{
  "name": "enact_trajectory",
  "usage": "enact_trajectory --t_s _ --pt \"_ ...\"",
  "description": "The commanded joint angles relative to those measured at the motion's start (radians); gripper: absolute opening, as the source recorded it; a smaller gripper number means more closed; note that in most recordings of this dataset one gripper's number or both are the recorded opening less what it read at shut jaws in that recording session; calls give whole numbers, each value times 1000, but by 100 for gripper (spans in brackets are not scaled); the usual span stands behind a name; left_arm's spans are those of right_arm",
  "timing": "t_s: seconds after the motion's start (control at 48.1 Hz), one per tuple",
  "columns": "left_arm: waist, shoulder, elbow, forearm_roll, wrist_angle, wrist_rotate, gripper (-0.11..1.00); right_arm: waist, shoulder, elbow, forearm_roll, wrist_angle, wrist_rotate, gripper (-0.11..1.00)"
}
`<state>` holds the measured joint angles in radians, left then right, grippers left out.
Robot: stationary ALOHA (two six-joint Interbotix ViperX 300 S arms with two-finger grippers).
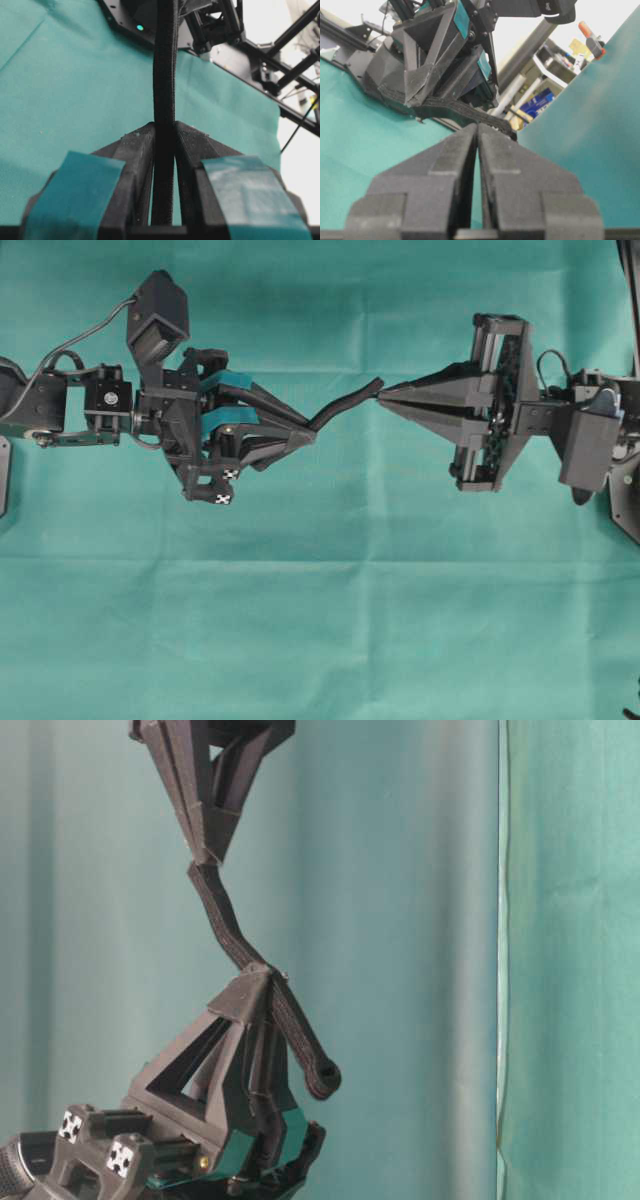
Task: Peel off the Velcro with your right arm.
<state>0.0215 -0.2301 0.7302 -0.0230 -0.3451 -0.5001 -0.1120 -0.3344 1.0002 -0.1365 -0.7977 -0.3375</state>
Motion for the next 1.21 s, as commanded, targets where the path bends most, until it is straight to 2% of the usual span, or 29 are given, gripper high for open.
enact_trajectory --t_s 0.0,1.186 --pt "0 -21 -11 -2 -15 2 10 9 8 -23 -2 -9 3 -10" --pt "0 -14 -11 -2 -91 3 10 91 166 -130 -18 -9 2 -10"
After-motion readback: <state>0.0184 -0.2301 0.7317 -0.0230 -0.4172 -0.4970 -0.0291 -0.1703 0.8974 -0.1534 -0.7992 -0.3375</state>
